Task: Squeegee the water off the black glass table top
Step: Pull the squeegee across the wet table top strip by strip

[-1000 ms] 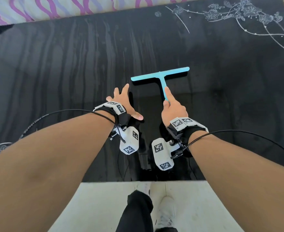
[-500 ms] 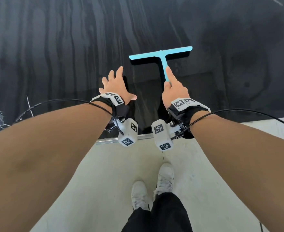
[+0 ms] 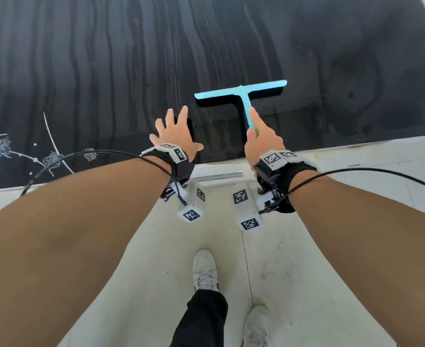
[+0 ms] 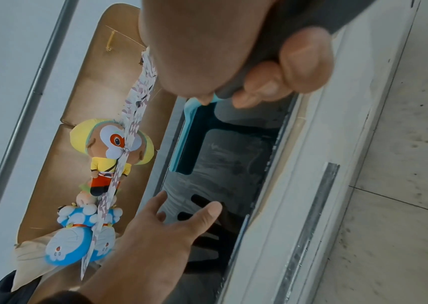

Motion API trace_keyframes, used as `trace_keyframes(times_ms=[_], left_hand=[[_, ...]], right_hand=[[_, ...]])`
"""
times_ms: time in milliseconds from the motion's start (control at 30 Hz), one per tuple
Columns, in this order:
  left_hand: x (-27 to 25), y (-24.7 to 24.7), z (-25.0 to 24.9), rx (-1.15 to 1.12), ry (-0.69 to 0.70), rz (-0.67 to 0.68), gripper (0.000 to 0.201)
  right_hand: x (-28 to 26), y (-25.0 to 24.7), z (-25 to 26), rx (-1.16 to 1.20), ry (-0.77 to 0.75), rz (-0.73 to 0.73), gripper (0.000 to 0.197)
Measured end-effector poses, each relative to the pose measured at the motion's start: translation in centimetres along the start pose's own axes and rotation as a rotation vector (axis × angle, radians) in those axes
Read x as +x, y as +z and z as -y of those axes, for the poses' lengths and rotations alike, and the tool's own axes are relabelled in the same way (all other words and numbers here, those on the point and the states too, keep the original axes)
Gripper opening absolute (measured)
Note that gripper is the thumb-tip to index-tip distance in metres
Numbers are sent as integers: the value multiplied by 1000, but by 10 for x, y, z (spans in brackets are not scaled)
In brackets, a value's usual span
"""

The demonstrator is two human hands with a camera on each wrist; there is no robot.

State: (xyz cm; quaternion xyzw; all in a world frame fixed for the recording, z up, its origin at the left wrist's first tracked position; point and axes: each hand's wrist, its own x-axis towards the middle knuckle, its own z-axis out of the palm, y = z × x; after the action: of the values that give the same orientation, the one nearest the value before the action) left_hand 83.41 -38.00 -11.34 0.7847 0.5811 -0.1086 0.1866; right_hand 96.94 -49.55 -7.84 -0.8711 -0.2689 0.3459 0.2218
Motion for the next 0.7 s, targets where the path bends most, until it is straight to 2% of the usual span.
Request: trace_keyframes(times_ms=[167,333,433,567,700], left_hand=[[-43,17,3,-15,4,21,83],[-70,12,8,61,69,169,79],[-84,5,7,69,57,179,76],[-103,6,7,141,48,207,61],[-123,12,9,132,70,185,54]], right_hand=[[-33,-11,-20,-56,-53,60,56],[-65,-18,-38,-52,-62,104,58],[-83,-17,-50,-66,-91,95,56],[-101,-18,-61,-108,-109,120,53],[-120,-25,-67,-177,-139,150,54]])
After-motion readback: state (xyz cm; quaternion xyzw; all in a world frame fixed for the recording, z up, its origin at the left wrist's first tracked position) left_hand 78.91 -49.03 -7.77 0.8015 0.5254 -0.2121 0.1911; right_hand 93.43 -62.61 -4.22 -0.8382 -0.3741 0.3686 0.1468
